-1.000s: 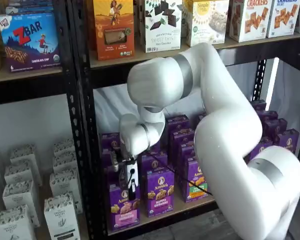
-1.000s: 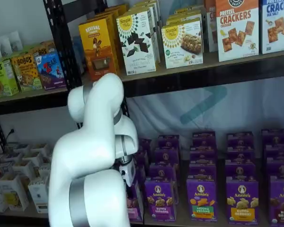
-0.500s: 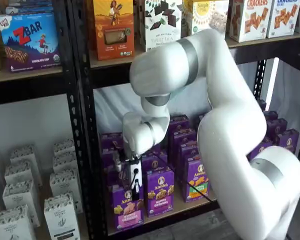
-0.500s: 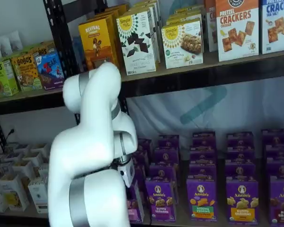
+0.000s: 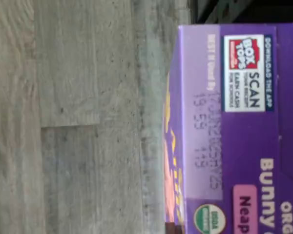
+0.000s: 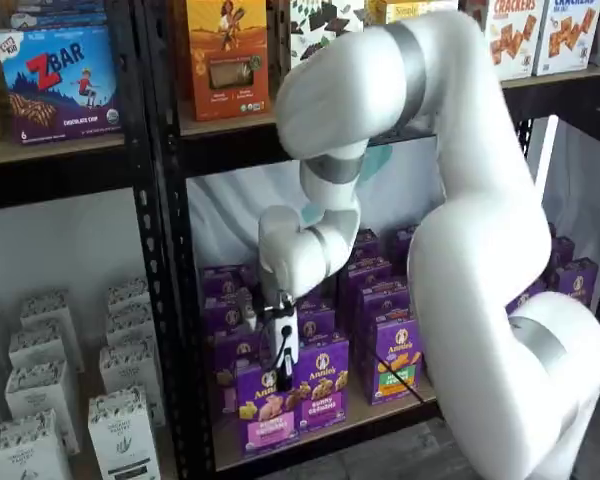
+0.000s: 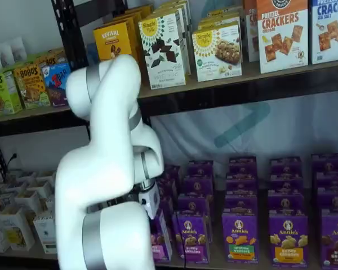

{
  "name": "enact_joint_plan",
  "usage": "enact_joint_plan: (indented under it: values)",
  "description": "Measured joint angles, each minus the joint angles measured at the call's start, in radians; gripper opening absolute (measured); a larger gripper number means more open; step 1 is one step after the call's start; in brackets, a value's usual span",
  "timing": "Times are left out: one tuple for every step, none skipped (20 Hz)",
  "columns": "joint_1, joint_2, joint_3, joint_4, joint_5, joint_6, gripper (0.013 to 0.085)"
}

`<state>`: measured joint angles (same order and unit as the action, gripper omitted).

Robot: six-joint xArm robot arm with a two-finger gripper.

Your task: Pick up the purple box with a pink patch in the middle, on the bottom shelf, the first box from the left

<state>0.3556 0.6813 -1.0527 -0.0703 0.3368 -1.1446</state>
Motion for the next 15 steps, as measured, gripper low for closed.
enact_joint_plan:
  values:
    - [-0.001, -0.022, 0.016, -0.001, 0.014, 0.001, 0.033]
    - [0.0, -0.047, 0.031, 0.003, 0.033, -0.003, 0.033]
    - [0.001, -0.071, 0.047, 0.003, 0.05, -0.002, 0.033]
    - [0.002, -0.094, 0.063, -0.003, 0.062, 0.005, 0.033]
    - [0.005, -0.127, 0.085, -0.015, 0.079, 0.018, 0.033]
    - [0.007, -0.148, 0.1, -0.021, 0.09, 0.025, 0.033]
    - [0.01, -0.179, 0.122, -0.023, 0.104, 0.029, 0.033]
    - [0.011, -0.199, 0.135, -0.024, 0.114, 0.031, 0.033]
    - [0.013, -0.22, 0.149, -0.025, 0.122, 0.034, 0.033]
    - [0.015, -0.238, 0.162, -0.026, 0.129, 0.036, 0.033]
    - [0.016, -0.255, 0.173, -0.026, 0.135, 0.037, 0.033]
    - [0.018, -0.274, 0.186, -0.023, 0.141, 0.036, 0.033]
    - [0.019, -0.288, 0.195, -0.019, 0.145, 0.035, 0.033]
    - [0.022, -0.306, 0.206, -0.011, 0.15, 0.03, 0.033]
    - [0.024, -0.317, 0.213, -0.007, 0.152, 0.028, 0.033]
